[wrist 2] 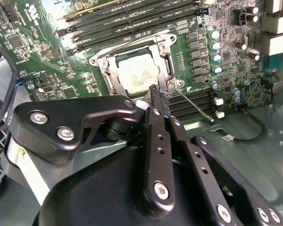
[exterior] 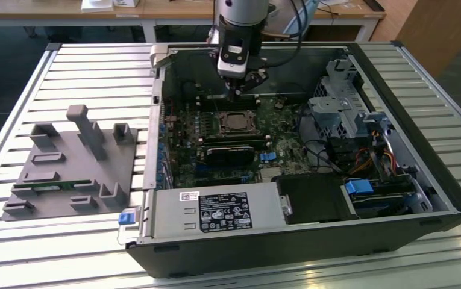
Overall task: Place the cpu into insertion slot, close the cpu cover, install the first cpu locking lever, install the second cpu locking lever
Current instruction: 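Install the first cpu locking lever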
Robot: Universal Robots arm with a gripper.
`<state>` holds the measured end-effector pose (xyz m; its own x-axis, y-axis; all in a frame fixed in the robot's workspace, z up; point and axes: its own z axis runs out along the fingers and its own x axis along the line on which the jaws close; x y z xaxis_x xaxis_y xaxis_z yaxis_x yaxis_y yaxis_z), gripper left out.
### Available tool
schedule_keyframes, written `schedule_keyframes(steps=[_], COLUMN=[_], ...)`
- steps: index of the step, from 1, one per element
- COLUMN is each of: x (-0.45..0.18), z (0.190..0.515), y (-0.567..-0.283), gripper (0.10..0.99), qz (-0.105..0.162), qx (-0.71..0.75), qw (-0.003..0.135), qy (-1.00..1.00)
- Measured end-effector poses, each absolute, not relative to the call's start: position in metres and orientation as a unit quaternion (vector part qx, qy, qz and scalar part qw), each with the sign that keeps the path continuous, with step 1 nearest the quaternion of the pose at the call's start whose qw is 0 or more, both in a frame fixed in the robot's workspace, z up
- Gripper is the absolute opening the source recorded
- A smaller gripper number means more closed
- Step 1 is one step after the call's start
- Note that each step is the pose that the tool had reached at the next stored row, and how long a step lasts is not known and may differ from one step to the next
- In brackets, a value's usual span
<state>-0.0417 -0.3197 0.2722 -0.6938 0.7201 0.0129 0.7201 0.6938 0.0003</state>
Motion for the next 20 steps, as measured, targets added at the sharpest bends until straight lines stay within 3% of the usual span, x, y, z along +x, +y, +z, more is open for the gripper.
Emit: schedule_keyframes(steps=[20], x=[-0.0417], z=[0.2722], y=[-0.3197], gripper=[0.106], qz=[-0.002], qx=[-0.325], qw=[0.006], qy=[-0.946])
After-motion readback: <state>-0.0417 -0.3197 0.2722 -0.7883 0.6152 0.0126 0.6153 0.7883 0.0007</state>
